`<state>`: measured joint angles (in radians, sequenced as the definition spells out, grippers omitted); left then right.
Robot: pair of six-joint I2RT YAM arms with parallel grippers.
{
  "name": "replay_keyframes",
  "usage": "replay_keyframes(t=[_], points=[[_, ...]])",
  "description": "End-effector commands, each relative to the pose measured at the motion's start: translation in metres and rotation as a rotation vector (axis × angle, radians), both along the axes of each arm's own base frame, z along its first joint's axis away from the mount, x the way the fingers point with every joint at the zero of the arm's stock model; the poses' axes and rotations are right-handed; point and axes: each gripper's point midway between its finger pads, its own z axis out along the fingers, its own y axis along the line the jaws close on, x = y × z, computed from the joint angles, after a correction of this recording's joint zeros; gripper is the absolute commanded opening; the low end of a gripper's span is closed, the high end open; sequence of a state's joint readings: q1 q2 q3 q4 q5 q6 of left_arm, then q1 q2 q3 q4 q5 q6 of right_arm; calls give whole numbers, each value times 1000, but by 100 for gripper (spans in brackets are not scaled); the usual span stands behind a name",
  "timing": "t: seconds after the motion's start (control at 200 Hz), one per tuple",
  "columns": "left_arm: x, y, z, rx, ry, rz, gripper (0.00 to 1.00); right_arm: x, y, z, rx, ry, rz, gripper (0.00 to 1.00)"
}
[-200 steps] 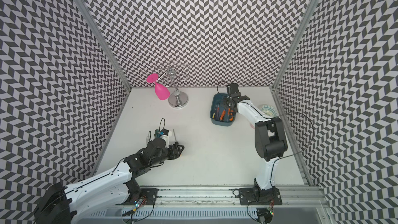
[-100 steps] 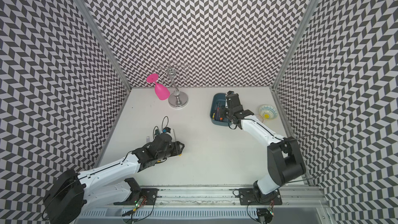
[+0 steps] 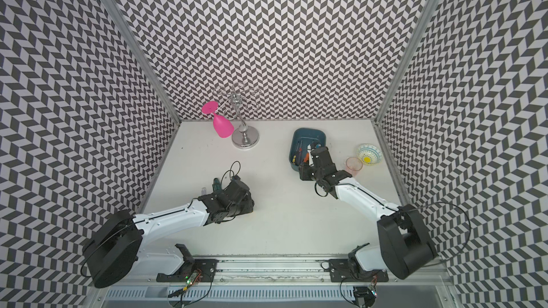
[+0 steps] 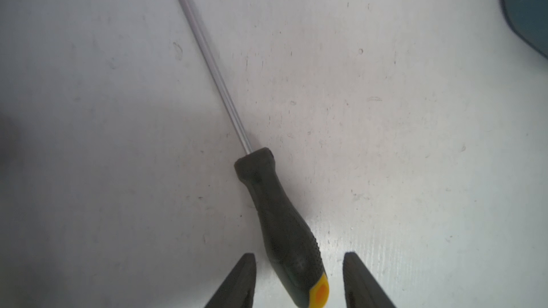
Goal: Put the screwdriver on the desktop into the storage box
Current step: Pick up the screwdriver from the center of the board.
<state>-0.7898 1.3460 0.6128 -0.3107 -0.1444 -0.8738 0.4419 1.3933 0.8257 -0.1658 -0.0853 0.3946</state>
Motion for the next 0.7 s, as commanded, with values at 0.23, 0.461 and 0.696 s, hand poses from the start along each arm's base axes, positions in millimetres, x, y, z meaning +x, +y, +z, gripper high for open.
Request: replay_keyframes(t=[0.23,0.461,0.696], points=[[-4,5,-14,110,36,-2,39,0,5,6,52,-57,11,44],[-2,1,-6,106,3,-34,14,-7,13,7,97,-49,53,44],[9,-27,50,-54,-178,-159,0,-33,40,28,273,-74,212,49]])
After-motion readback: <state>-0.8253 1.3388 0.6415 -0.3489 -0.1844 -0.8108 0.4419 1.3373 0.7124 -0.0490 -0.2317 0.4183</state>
